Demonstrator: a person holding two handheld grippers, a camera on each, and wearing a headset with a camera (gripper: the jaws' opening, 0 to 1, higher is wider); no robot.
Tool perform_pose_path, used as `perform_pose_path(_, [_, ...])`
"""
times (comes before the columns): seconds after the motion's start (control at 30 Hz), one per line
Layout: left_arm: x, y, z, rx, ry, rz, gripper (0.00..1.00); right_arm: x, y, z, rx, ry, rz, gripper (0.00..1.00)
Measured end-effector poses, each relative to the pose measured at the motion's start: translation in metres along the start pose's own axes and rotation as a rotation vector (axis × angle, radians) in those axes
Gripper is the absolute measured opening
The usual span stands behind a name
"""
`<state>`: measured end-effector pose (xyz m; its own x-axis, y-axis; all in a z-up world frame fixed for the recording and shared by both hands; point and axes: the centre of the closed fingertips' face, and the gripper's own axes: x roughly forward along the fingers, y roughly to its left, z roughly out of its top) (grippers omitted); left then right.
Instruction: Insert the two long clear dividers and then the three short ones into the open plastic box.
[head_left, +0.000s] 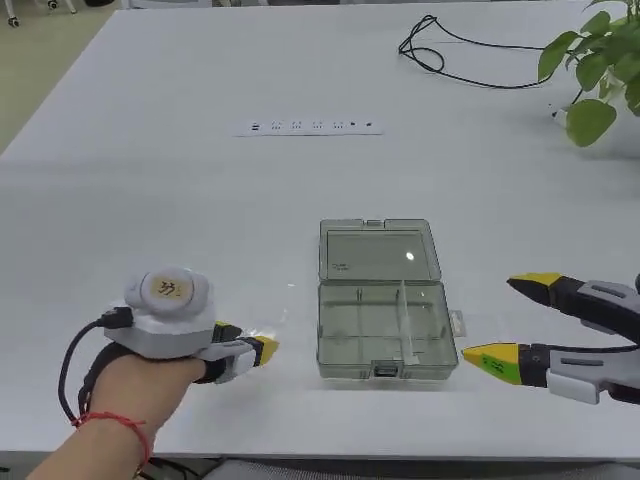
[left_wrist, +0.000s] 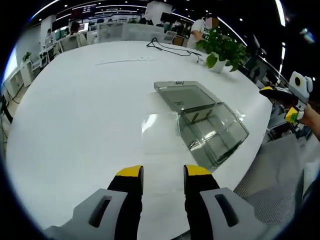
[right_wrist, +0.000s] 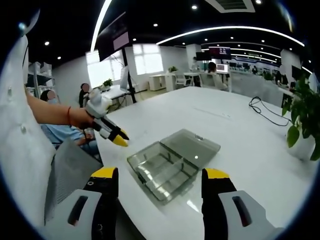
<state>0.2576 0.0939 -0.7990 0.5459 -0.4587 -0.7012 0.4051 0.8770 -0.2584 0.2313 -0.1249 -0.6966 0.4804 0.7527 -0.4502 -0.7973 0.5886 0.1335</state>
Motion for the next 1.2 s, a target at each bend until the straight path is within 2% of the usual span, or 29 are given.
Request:
perform_pose_path(0.1, [-0.008, -0.007, 0.011, -0.024, -0.044, -0.016, 0.3, 0.004, 0.005, 0.011, 0.009, -0.018, 0.007, 0.66])
perform_pose_path(0.2, [-0.016, -0.021, 0.025, -0.039, -0.099, -0.049, 0.3, 0.009, 0.013, 0.024, 0.033, -0.033, 0.021, 0.64])
perform_pose_path(0.3, [-0.02, -0.031, 0.036, -0.048, -0.142, -0.076, 0.3, 0.015, 0.019, 0.035, 0.055, -0.046, 0.028, 0.62])
perform_pose_path(0.33, [-0.023, -0.038, 0.04, -0.051, -0.154, -0.086, 0.3, 0.017, 0.021, 0.04, 0.066, -0.054, 0.028, 0.61])
perform_pose_path(0.53, [-0.03, -0.066, 0.055, -0.071, -0.218, -0.152, 0.3, 0.028, 0.026, 0.051, 0.129, -0.068, 0.03, 0.52])
perform_pose_path(0.83, [-0.032, -0.095, 0.068, -0.056, -0.268, -0.219, 0.3, 0.052, 0.035, 0.058, 0.286, -0.074, 0.009, 0.33])
perform_pose_path(1.0, [-0.033, -0.107, 0.073, -0.043, -0.283, -0.254, 0.3, 0.063, 0.04, 0.057, 0.314, -0.059, 0.006, 0.28])
perform_pose_path(1.2, [-0.033, -0.117, 0.076, -0.019, -0.288, -0.282, 0.3, 0.072, 0.045, 0.056, 0.349, -0.045, 0.009, 0.23])
